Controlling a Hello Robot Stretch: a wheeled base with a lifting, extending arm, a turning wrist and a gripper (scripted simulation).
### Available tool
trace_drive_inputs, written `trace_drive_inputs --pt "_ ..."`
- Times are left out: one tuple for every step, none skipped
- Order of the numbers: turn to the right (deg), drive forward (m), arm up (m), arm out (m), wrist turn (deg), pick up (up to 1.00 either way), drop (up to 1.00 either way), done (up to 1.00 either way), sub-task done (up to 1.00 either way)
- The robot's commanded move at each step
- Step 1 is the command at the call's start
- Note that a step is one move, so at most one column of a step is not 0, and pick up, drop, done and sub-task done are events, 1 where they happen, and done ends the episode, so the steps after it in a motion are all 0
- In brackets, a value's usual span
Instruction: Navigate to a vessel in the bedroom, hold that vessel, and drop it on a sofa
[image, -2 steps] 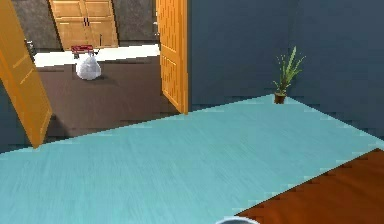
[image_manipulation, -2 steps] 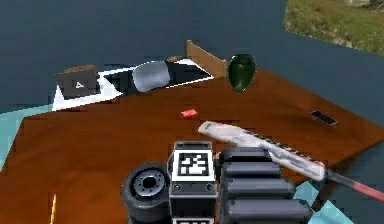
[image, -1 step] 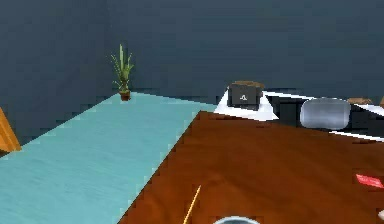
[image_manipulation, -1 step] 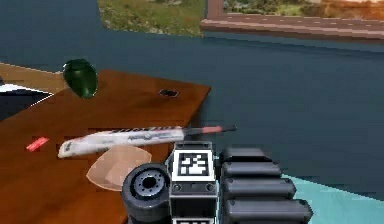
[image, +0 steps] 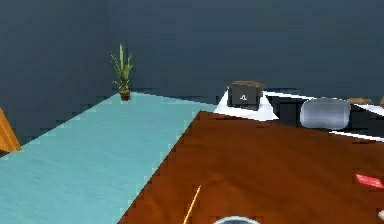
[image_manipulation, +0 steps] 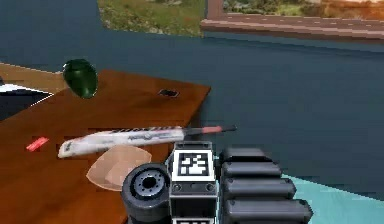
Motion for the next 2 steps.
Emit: trace_drive_inputs --pt "45.0 0.0 0.0 0.0 0.0 0.0 0.0 0.0 0.0" --pt "-30.0 0.0 0.0 0.0 0.0 0.0 0.0 0.0 0.0"
